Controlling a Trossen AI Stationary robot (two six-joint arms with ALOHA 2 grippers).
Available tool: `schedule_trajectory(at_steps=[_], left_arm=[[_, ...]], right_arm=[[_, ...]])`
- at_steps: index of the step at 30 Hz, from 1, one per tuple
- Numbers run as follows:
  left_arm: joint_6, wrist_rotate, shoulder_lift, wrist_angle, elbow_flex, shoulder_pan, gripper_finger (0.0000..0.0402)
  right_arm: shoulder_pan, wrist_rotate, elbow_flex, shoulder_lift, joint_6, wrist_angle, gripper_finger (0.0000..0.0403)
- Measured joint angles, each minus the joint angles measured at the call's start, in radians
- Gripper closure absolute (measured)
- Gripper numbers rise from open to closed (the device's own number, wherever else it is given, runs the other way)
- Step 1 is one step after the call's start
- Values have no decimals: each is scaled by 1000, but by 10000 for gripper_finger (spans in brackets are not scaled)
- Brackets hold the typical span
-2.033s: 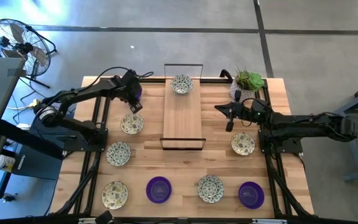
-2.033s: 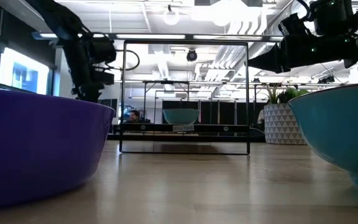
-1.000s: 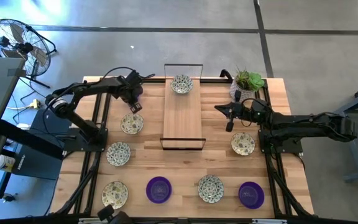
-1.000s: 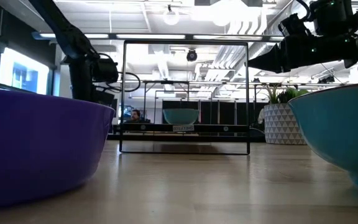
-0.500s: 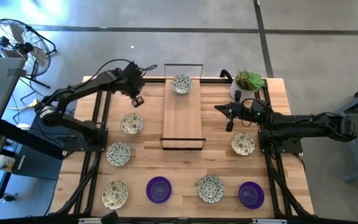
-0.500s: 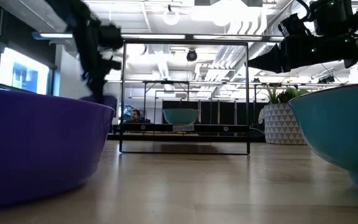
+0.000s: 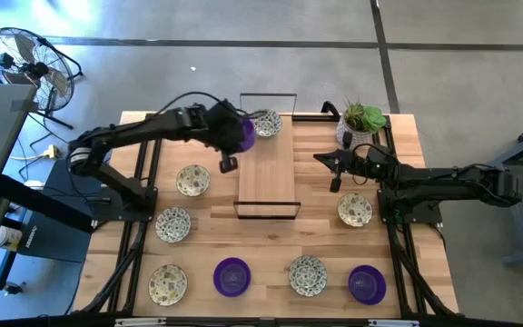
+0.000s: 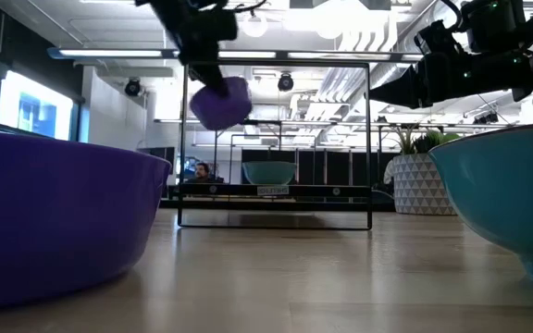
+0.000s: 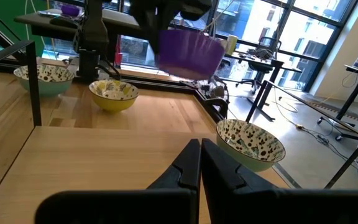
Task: Pick & Place Mini bowls
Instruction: Put the top violet bowl on the shelf
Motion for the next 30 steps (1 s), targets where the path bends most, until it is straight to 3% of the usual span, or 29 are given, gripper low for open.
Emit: schedule_trajectory(at_steps=[16, 30], left_arm=[[47, 0, 330, 53, 189, -83, 399], [56, -29, 404, 43, 194, -111, 399]], right_arm=[[0, 0, 0, 0, 0, -4, 401], [0, 0, 0, 0, -8, -17, 402]])
